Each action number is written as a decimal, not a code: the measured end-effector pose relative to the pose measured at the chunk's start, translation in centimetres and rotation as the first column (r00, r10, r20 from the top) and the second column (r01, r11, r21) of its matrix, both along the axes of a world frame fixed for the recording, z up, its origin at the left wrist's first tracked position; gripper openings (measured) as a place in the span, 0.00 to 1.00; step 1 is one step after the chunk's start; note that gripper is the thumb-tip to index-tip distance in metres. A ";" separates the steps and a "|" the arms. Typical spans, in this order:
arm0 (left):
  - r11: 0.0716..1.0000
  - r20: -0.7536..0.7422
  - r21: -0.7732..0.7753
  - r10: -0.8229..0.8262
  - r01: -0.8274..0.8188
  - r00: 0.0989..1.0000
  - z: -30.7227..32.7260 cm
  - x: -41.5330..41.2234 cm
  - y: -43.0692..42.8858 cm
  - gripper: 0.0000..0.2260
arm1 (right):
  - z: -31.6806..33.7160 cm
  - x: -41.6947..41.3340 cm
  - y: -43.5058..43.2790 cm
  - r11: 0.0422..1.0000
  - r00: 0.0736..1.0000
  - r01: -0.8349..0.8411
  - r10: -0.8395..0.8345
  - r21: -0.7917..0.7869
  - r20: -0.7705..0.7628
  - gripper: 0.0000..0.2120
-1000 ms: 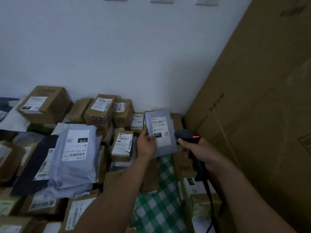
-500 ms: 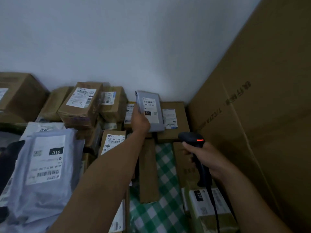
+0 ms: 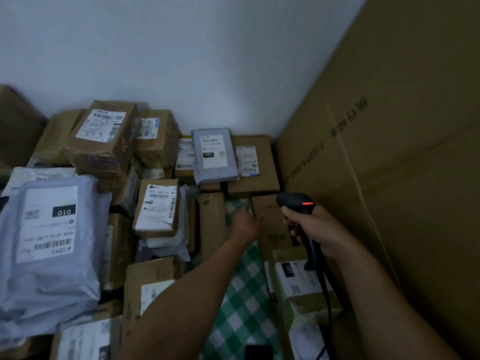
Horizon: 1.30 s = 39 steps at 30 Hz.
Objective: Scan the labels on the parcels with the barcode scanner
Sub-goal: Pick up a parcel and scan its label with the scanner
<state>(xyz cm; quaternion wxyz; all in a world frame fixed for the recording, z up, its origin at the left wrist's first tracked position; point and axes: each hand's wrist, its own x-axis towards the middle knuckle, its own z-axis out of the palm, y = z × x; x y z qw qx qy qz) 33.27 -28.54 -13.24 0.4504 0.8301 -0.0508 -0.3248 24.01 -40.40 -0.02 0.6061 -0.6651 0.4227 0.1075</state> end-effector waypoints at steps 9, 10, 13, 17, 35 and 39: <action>0.998 -0.278 0.039 -0.041 0.054 0.960 -4.6 -3.5 -1.4 0.26 | -1.4 -3.2 -0.1 1.000 1.000 0.004 -0.004 -0.019 0.007 0.08; 0.999 -0.259 0.009 -0.033 0.037 0.965 -4.3 -3.6 -1.4 0.25 | -1.6 -3.5 -0.2 1.000 1.000 0.008 -0.008 -0.019 0.012 0.08; 0.986 -0.257 -0.143 0.051 -0.090 0.965 -4.6 -4.0 -1.6 0.20 | -1.9 -3.9 -0.7 1.000 1.000 0.019 -0.019 -0.013 0.018 0.08; 0.934 -0.354 -0.225 0.188 -0.279 0.916 -3.5 -4.1 -1.0 0.28 | -1.9 -4.1 -0.9 1.000 1.000 0.010 -0.010 0.000 0.017 0.07; 0.882 0.361 -0.417 0.381 -0.219 0.851 5.3 -1.1 5.0 0.28 | 2.7 -4.5 2.5 0.997 0.987 -0.033 0.043 -0.063 0.155 0.10; 0.787 0.277 -0.553 0.483 -0.274 0.831 8.5 0.3 5.8 0.31 | 5.2 -4.5 3.1 0.993 0.974 -0.079 0.096 -0.091 0.205 0.14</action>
